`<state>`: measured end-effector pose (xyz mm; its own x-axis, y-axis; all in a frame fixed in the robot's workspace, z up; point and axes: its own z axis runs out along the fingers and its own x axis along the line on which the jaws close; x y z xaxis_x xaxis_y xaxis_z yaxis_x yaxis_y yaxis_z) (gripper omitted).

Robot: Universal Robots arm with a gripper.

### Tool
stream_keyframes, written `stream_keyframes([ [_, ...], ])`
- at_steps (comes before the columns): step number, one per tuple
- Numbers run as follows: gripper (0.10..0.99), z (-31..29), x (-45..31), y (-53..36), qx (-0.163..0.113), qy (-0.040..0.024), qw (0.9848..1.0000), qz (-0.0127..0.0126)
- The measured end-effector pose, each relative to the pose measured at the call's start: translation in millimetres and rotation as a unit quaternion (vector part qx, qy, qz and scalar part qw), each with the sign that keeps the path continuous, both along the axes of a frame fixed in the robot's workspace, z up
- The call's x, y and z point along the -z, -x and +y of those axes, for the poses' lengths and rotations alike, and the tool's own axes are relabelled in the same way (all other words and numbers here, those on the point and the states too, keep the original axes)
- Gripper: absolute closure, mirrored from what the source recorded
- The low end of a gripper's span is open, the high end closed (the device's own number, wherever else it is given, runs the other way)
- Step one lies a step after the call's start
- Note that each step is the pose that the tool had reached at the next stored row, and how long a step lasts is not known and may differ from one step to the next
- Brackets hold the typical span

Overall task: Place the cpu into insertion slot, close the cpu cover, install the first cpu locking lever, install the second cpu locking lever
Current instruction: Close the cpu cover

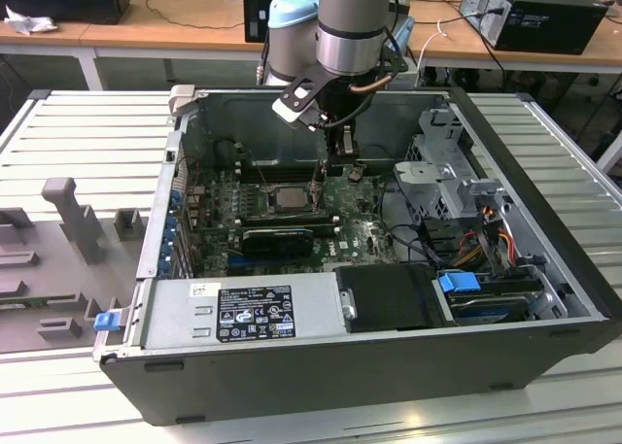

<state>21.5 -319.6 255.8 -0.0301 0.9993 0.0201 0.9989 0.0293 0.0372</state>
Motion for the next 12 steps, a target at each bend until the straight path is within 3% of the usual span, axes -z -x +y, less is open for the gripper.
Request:
stream_keyframes([
  [12,0.980,0.0,0.0,3.2,0.000,0.0000,1.0000,0.0000],
])
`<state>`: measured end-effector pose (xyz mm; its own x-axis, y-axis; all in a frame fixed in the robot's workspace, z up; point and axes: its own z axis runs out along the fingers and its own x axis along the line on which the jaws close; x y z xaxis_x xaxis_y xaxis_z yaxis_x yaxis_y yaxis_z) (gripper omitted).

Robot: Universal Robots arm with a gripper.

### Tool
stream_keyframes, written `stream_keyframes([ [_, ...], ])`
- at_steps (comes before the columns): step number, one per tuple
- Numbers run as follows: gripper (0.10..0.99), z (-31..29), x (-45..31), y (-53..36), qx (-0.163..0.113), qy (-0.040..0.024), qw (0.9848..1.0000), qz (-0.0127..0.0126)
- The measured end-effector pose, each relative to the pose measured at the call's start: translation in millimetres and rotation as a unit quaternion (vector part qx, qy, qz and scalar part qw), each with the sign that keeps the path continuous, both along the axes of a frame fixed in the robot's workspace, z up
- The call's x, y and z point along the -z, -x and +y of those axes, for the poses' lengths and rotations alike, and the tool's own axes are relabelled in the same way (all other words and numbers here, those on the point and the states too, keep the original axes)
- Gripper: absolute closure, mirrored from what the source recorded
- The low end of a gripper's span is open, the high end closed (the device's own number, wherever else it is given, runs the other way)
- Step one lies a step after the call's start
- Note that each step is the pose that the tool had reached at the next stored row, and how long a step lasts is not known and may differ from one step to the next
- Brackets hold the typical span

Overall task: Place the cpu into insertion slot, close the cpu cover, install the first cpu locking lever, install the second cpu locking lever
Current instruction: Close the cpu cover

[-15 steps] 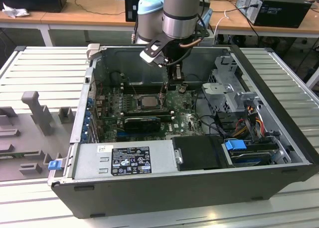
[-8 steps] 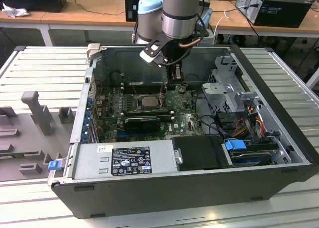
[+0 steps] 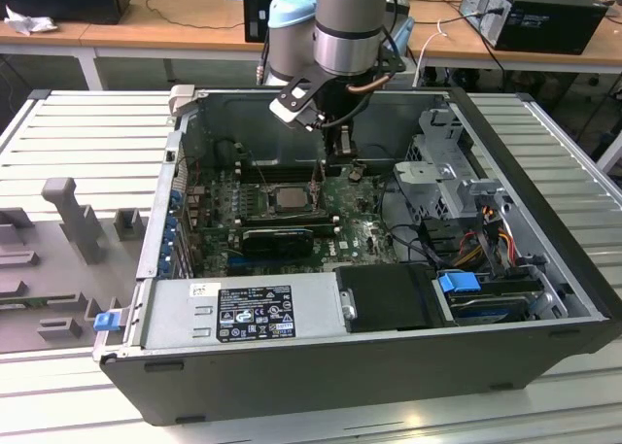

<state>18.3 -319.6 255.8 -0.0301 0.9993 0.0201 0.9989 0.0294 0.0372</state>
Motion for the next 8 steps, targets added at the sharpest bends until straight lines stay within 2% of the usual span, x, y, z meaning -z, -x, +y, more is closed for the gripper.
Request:
stream_keyframes([
  [8,0.980,0.0,0.0,1.4,0.000,0.0000,1.0000,0.0000],
])
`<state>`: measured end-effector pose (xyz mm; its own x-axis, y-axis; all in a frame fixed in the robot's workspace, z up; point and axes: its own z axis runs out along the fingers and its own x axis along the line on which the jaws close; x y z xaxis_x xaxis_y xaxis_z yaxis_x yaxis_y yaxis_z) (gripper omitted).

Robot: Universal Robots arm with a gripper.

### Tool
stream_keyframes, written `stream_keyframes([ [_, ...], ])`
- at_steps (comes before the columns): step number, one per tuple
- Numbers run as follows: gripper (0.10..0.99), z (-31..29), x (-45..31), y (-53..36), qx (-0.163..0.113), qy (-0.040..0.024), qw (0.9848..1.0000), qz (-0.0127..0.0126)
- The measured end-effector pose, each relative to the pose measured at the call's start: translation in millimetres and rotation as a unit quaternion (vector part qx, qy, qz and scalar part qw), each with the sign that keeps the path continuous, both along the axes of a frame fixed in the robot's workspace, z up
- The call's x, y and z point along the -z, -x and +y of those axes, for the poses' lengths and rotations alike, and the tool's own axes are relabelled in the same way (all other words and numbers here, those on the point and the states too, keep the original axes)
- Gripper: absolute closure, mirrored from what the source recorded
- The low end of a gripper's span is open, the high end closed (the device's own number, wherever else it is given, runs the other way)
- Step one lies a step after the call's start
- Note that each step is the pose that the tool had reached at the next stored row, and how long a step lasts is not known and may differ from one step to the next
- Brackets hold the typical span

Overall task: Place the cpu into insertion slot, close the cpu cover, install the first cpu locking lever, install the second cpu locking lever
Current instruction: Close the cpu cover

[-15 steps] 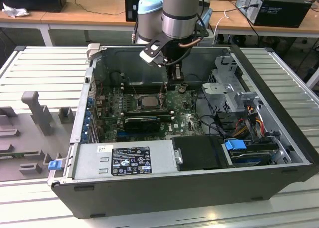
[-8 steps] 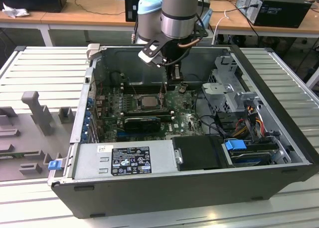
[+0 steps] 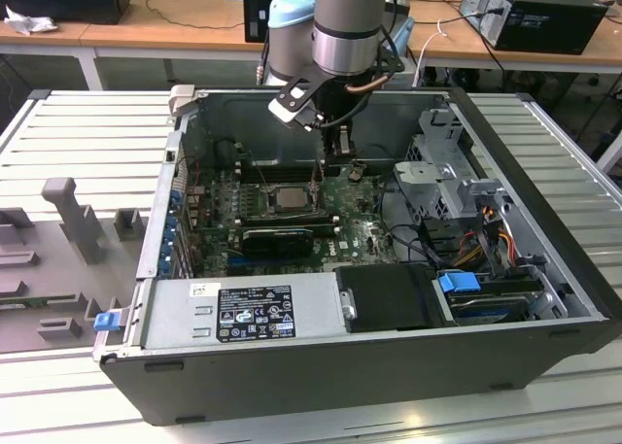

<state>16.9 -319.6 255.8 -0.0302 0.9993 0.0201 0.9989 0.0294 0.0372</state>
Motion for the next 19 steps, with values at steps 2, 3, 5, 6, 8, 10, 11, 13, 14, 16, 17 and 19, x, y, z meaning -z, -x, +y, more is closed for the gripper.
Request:
stream_keyframes([
  [2,0.980,0.0,0.0,0.3,0.000,0.0000,1.0000,0.0000],
  [3,0.980,0.0,0.0,1.5,0.000,0.0000,1.0000,0.0000],
  [5,0.980,0.0,0.0,2.8,0.000,0.0000,1.0000,0.0000],
  [6,0.980,0.0,0.1,2.9,0.000,0.0000,1.0000,0.0000],
  [8,0.980,0.0,0.1,3.4,0.000,0.0000,1.0000,0.0000],
  [10,0.980,0.0,0.1,3.9,0.000,0.0000,1.0000,0.0000],
  [11,0.980,0.0,0.1,4.1,0.000,0.0000,1.0000,0.0000],
  [13,0.980,0.0,0.1,4.7,0.000,0.0000,1.0000,0.0000],
  [14,0.980,0.0,0.1,4.9,0.000,0.0000,1.0000,0.0000],
  [16,0.980,0.0,0.1,5.4,0.000,0.0000,1.0000,0.0000],
  [17,0.980,0.0,0.1,5.5,0.000,0.0000,1.0000,0.0000],
  [19,0.980,0.0,0.1,6.1,0.000,0.0000,1.0000,0.0000],
])
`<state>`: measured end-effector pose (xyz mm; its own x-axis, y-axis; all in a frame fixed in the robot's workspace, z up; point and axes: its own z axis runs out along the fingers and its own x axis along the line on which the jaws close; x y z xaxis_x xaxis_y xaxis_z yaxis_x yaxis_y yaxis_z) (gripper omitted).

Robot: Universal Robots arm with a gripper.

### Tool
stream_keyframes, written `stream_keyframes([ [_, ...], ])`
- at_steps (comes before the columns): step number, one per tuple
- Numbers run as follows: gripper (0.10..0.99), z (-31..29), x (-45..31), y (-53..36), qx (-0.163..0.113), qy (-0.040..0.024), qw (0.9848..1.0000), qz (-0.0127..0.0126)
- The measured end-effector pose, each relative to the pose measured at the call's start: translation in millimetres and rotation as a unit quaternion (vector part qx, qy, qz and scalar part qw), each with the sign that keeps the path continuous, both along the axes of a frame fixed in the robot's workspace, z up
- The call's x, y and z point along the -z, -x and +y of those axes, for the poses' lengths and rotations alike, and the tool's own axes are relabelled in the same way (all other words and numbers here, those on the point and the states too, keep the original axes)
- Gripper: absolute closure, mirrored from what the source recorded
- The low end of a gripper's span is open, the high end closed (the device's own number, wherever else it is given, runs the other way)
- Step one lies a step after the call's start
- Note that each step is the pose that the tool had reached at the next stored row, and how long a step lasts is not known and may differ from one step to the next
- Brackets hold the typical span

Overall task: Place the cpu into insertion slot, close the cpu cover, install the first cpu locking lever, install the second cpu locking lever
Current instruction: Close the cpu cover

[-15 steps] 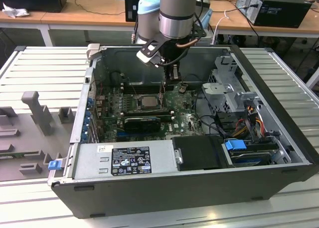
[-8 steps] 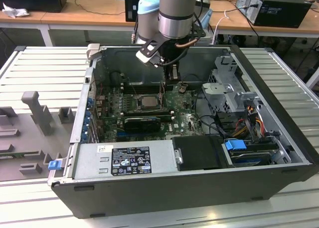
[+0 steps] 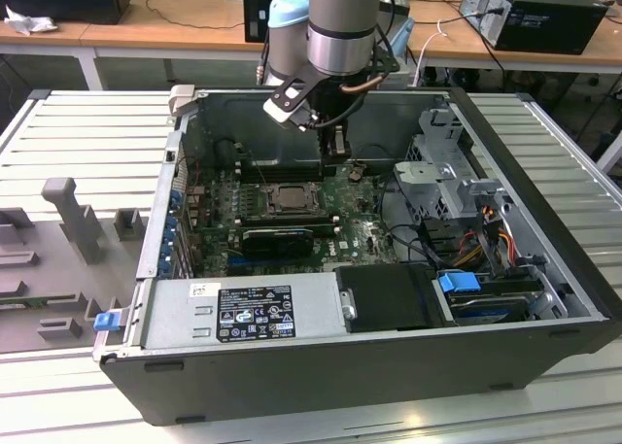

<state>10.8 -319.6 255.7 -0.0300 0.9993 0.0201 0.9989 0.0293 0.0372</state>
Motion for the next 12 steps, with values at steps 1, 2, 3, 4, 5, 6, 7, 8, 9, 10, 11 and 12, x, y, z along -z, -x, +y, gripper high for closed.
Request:
stream_keyframes([
  [1,0.980,0.0,0.0,0.2,0.000,0.0000,1.0000,0.0000],
  [2,0.980,0.0,0.0,0.5,0.000,0.0000,1.0000,0.0000],
  [3,0.980,0.0,0.0,0.7,0.000,0.0000,1.0000,0.0000],
  [4,0.980,0.0,0.0,0.9,0.000,0.0000,1.0000,0.0000],
  [5,0.980,0.0,0.0,1.1,0.000,0.0000,1.0000,0.0000],
  [6,0.980,0.0,0.0,1.3,0.000,0.0000,1.0000,0.0000],
  [7,0.980,0.0,0.0,1.6,0.000,0.0000,1.0000,0.0000],
  [8,0.980,0.0,0.1,2.3,0.000,0.0000,1.0000,0.0000],
  [9,0.980,0.0,0.1,3.2,0.000,0.0000,1.0000,0.0000],
  [10,0.980,0.1,0.7,4.6,0.000,-0.0001,1.0000,0.0000],
  [11,0.980,0.0,0.9,5.6,0.000,0.0000,1.0000,0.0000],
  [12,0.980,0.0,1.4,7.0,0.000,0.0000,1.0000,0.0000],
])
